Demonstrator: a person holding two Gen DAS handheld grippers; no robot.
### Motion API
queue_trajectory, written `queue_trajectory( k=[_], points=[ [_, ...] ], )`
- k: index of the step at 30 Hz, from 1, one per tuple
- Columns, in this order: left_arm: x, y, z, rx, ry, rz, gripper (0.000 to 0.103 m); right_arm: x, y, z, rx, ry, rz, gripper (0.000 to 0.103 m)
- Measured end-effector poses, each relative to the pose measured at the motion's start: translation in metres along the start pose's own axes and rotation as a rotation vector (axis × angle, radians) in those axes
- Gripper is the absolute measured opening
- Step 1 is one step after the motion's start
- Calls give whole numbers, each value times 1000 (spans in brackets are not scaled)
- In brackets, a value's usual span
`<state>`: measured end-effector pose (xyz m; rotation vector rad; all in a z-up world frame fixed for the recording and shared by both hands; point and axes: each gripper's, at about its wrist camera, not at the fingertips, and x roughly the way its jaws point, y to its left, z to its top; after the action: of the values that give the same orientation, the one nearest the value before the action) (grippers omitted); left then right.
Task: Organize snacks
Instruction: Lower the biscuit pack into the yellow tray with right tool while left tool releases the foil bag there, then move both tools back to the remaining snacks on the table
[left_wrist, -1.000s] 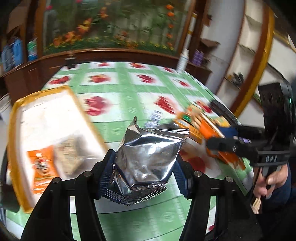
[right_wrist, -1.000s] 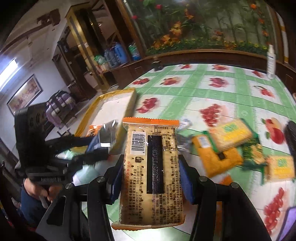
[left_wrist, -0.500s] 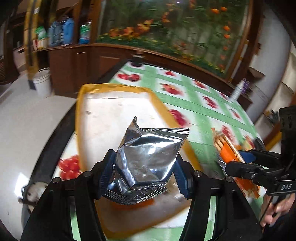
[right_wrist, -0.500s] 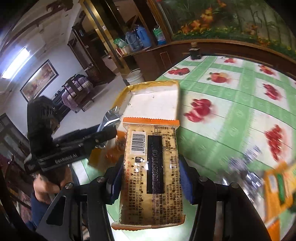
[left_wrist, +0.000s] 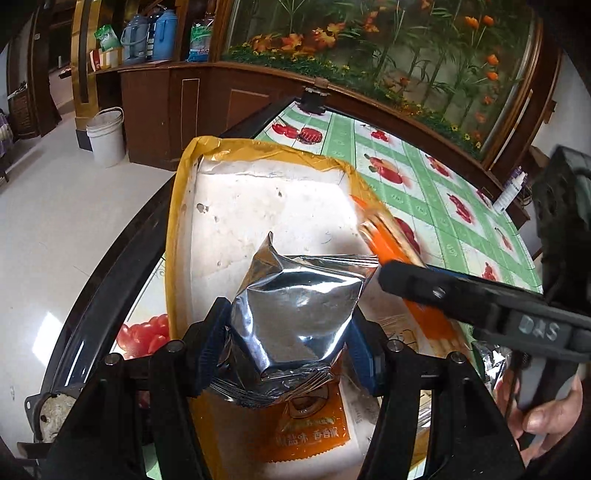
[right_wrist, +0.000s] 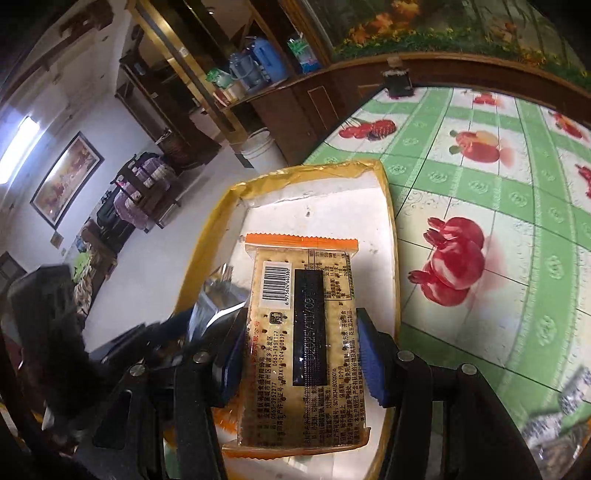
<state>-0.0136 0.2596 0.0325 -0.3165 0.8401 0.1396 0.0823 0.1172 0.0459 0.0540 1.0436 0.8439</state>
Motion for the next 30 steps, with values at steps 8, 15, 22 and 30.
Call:
queue_trajectory(
  k=[8,15,22,30],
  points=[
    [1,-5,-1,25,-4,27,59,21,-4,8,23,24,-17,55],
    [-3,-3,0,20,-7,21,60,22,-4,12,27,37,0,58],
    [-22,-2,-2,2,-33,-11,60,-22,-2,7,5,-37,31,58],
    [-52,-40,-20,65,-73,-107,60,-127,-12,-47,-66,-215,71,66]
  ],
)
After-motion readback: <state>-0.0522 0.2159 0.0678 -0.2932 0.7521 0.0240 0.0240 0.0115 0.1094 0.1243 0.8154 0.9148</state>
